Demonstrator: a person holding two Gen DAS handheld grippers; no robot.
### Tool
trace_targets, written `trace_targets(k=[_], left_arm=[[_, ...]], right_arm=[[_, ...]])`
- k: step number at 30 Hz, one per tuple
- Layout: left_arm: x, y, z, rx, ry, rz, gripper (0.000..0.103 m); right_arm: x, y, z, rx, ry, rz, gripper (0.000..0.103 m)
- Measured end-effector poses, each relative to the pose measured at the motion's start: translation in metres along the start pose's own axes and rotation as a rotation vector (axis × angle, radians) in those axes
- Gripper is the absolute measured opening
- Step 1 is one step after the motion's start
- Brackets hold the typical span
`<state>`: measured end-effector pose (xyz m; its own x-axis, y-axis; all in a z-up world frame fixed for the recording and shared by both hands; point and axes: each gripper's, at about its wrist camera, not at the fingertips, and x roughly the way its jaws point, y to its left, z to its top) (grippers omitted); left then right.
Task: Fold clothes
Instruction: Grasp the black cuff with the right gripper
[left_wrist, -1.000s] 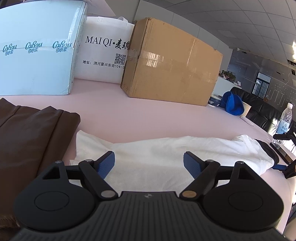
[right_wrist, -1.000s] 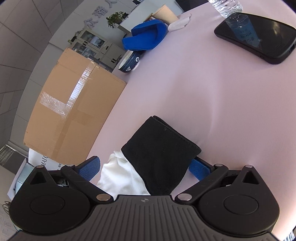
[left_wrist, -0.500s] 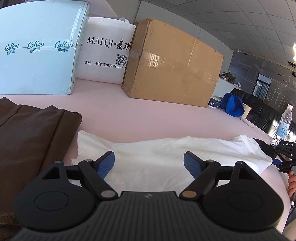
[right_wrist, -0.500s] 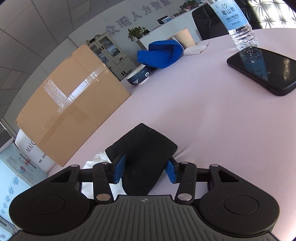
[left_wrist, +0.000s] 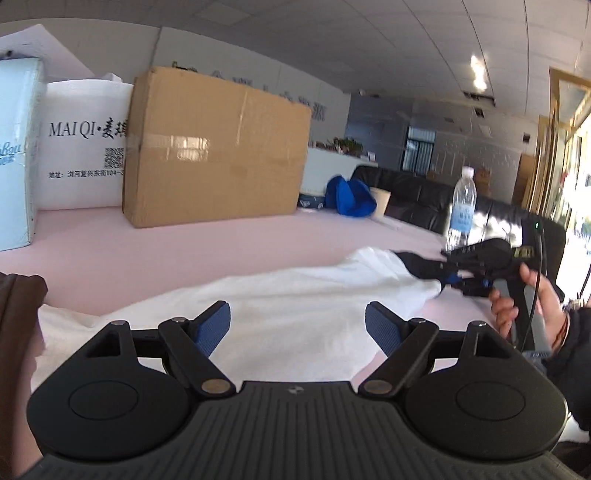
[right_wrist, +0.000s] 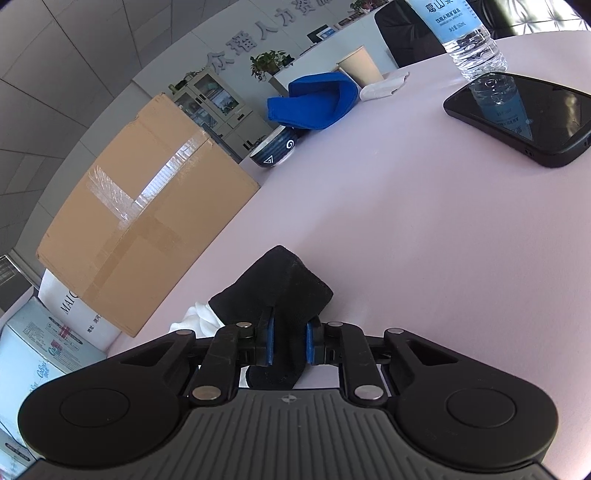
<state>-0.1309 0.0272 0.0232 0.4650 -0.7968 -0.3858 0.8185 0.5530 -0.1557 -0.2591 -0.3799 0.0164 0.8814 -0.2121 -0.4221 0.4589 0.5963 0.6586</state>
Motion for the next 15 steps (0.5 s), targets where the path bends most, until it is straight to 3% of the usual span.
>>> trace_targets(k=[2, 6, 10, 15], left_arm=[[0.010, 0.002, 0.001, -0.026, 0.051, -0.020, 0.071], [0.028, 0.011, -0.003, -0.095, 0.159, 0.034, 0.059], [0.025, 0.013, -0.007, -0.110, 0.154, 0.053, 0.051], [0.025, 0.013, -0.009, -0.100, 0.159, 0.064, 0.050]], right_arm=[[0.000, -0.001, 0.000, 0.016, 0.001, -0.004, 0.015], [0.000, 0.003, 0.000, 0.017, 0.001, -0.018, 0.015], [-0.001, 0.003, 0.001, 0.029, -0.006, -0.009, 0.014], [-0.003, 0.007, 0.008, 0.071, -0.002, 0.008, 0.013]])
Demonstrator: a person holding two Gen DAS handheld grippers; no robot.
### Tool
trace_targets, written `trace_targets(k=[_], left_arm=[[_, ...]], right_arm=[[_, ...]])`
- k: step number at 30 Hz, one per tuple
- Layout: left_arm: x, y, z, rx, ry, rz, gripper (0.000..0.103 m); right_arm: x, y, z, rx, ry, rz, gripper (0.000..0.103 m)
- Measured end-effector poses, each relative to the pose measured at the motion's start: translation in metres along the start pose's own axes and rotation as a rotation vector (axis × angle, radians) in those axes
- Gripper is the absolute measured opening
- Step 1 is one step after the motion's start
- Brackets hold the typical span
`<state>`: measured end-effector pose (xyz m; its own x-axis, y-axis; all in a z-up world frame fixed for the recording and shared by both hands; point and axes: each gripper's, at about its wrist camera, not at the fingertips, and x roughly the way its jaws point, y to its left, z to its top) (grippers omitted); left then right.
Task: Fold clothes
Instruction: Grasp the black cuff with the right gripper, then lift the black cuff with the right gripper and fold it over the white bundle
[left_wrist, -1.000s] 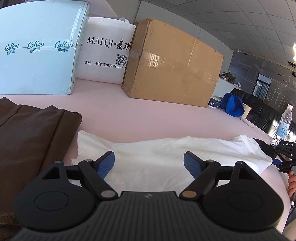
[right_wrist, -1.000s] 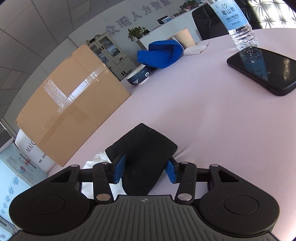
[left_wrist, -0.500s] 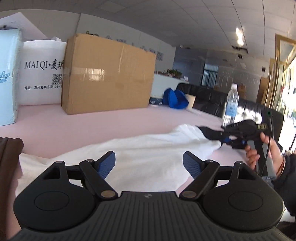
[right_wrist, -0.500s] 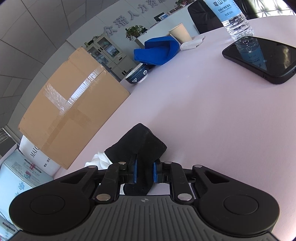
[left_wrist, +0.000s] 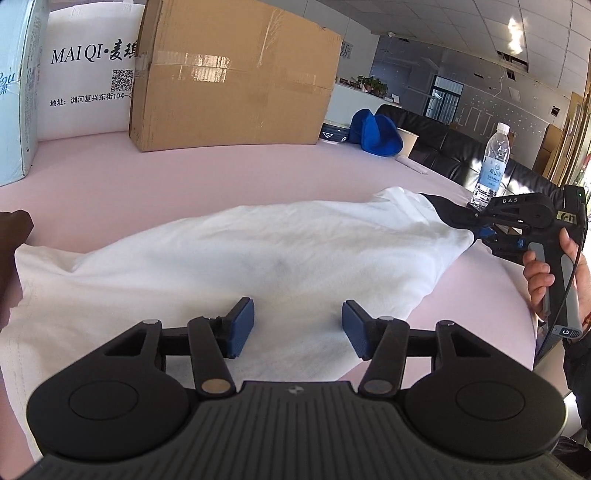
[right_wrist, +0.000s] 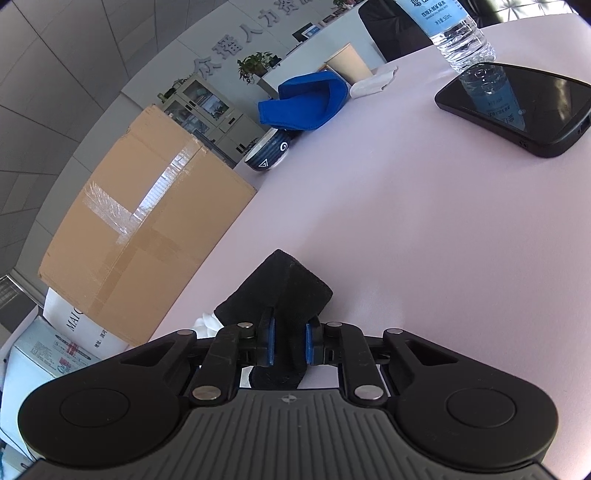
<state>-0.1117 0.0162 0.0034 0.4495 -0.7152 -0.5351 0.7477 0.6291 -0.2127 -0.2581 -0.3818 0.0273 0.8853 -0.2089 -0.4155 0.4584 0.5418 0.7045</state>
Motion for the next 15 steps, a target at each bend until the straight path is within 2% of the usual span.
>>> trace_targets(k=[7, 15], left_arm=[[0.001, -0.005, -0.001, 0.027, 0.002, 0.019, 0.050], [-0.004, -0.003, 0.000, 0.003, -0.019, 0.044, 0.050]], right_arm=[[-0.017, 0.040, 0.010, -0.049, -0.030, 0.070, 0.012], [-0.027, 0.116, 0.003, -0.182, -0.042, 0.157, 0.012]])
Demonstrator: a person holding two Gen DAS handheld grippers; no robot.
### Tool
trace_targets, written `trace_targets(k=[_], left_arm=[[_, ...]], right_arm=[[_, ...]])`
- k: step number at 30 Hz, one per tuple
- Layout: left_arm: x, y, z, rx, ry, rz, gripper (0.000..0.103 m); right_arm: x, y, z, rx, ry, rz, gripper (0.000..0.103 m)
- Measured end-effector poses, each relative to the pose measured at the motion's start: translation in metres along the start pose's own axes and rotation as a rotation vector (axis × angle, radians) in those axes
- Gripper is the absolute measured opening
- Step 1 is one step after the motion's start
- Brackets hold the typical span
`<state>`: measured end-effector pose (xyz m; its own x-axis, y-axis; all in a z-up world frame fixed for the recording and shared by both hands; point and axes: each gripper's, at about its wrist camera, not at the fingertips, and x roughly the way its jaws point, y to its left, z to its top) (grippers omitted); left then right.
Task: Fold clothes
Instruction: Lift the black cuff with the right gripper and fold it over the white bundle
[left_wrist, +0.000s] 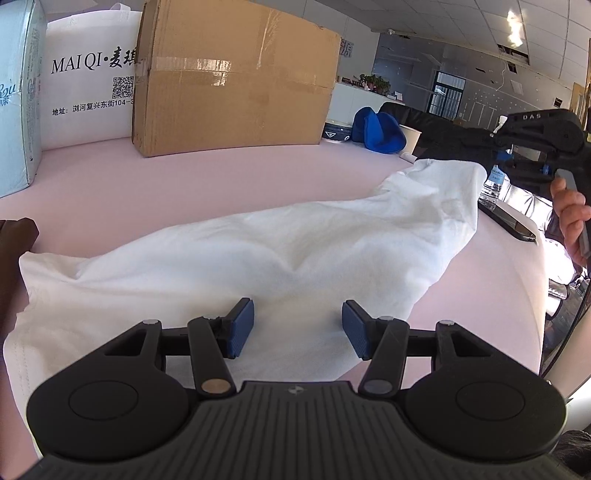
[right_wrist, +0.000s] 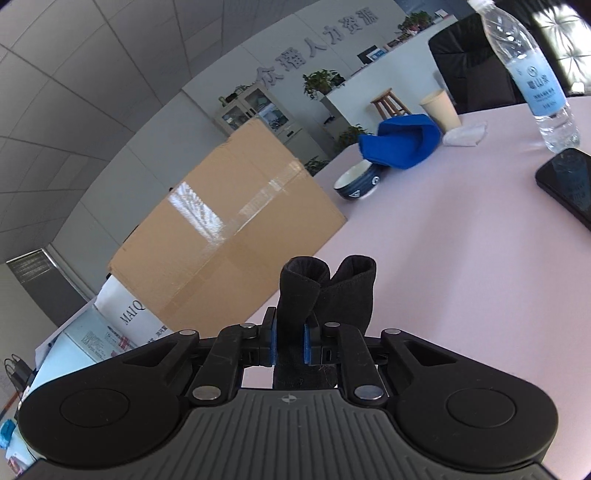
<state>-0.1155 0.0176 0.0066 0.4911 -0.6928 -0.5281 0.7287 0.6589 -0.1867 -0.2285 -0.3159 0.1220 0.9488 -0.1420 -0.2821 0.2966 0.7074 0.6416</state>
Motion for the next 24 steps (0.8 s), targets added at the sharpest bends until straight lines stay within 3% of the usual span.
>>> trace_targets(k=[3, 5, 13, 16, 17, 18, 20, 24], left_arm=[[-0.011, 0.016, -0.001, -0.093, -0.042, 0.046, 0.050], [-0.010, 0.025, -0.001, -0.140, -0.027, 0.068, 0.050], [-0.018, 0.025, 0.000, -0.141, -0.045, 0.090, 0.050], [-0.037, 0.042, -0.002, -0.230, -0.119, 0.094, 0.058], [-0.045, 0.050, -0.005, -0.277, -0.151, 0.098, 0.068], [-0.049, 0.054, -0.007, -0.304, -0.169, 0.109, 0.071], [-0.064, 0.064, -0.015, -0.368, -0.220, 0.158, 0.071], [-0.074, 0.079, -0.026, -0.466, -0.257, 0.152, 0.071]], right_arm=[[0.002, 0.029, -0.004, -0.051, -0.003, 0.044, 0.012], [0.003, 0.048, -0.008, -0.083, -0.006, 0.072, 0.012], [0.006, 0.119, -0.029, -0.210, 0.021, 0.186, 0.012], [0.009, 0.142, -0.042, -0.244, 0.045, 0.214, 0.012], [0.011, 0.151, -0.048, -0.256, 0.060, 0.227, 0.012], [0.013, 0.157, -0.053, -0.267, 0.073, 0.239, 0.012], [0.015, 0.171, -0.064, -0.290, 0.100, 0.262, 0.012], [0.022, 0.193, -0.088, -0.314, 0.164, 0.300, 0.012]])
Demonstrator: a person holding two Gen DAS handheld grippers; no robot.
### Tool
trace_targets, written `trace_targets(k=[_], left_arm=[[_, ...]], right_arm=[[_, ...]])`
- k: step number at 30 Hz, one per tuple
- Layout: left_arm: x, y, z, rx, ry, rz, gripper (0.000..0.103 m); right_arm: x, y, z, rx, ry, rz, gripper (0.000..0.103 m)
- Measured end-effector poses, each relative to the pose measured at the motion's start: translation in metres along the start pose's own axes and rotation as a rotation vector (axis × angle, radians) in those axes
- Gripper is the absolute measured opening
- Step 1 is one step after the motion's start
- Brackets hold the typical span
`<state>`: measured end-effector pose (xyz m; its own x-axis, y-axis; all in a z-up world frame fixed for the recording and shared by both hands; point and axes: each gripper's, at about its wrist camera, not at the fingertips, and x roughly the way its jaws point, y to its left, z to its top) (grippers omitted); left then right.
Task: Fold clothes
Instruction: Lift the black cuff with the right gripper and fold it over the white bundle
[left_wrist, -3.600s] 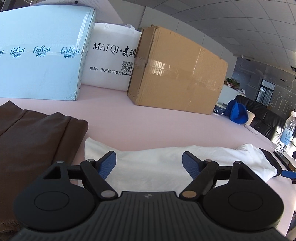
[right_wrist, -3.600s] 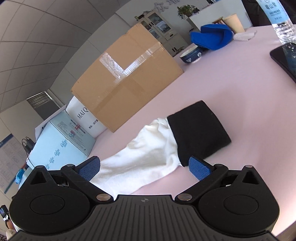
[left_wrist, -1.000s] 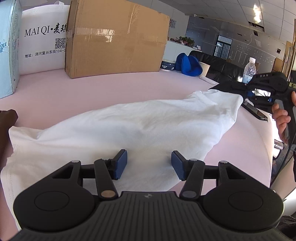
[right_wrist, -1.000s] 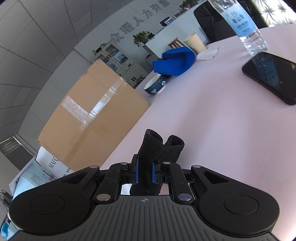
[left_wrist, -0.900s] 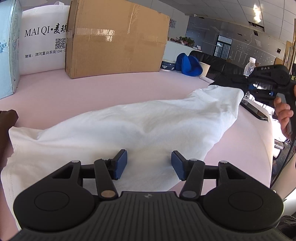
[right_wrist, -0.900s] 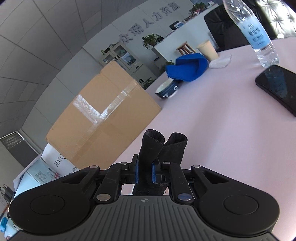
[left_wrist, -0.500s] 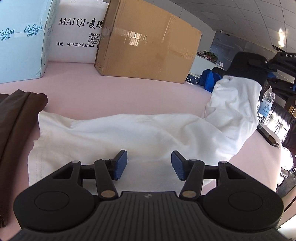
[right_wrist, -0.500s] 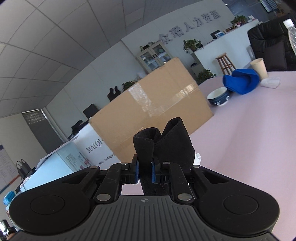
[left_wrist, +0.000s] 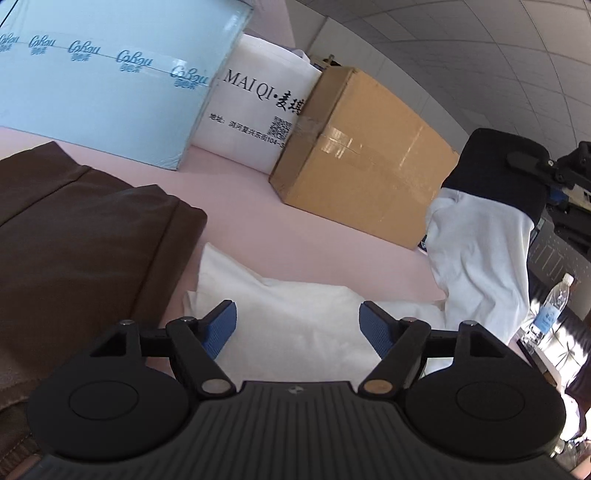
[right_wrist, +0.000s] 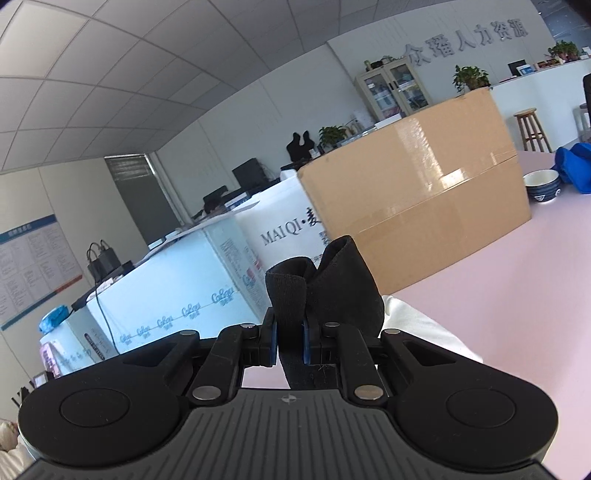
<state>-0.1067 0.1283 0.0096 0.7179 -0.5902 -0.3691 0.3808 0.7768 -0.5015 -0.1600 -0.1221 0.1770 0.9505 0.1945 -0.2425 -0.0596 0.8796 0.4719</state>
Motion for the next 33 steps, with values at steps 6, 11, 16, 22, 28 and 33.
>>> trace_targets(k=[6, 11, 16, 22, 28, 33], left_arm=[[-0.003, 0.010, 0.002, -0.061, -0.022, 0.036, 0.071], [-0.011, 0.027, 0.004, -0.146, -0.095, 0.101, 0.071], [-0.021, 0.037, 0.004, -0.214, -0.185, 0.146, 0.071], [-0.025, 0.040, 0.004, -0.248, -0.245, 0.198, 0.071], [-0.024, 0.040, 0.004, -0.250, -0.255, 0.205, 0.074], [-0.021, 0.034, 0.003, -0.198, -0.246, 0.210, 0.077]], right_arm=[[0.023, 0.017, -0.024, 0.023, 0.124, 0.061, 0.011], [0.038, 0.026, -0.047, 0.001, 0.208, 0.070, 0.011], [0.046, 0.035, -0.077, -0.058, 0.283, 0.078, 0.012], [0.053, 0.032, -0.100, -0.070, 0.387, 0.106, 0.039], [0.047, 0.010, -0.095, 0.046, 0.418, 0.144, 0.056], [0.012, -0.015, -0.078, 0.048, 0.347, 0.244, 0.077]])
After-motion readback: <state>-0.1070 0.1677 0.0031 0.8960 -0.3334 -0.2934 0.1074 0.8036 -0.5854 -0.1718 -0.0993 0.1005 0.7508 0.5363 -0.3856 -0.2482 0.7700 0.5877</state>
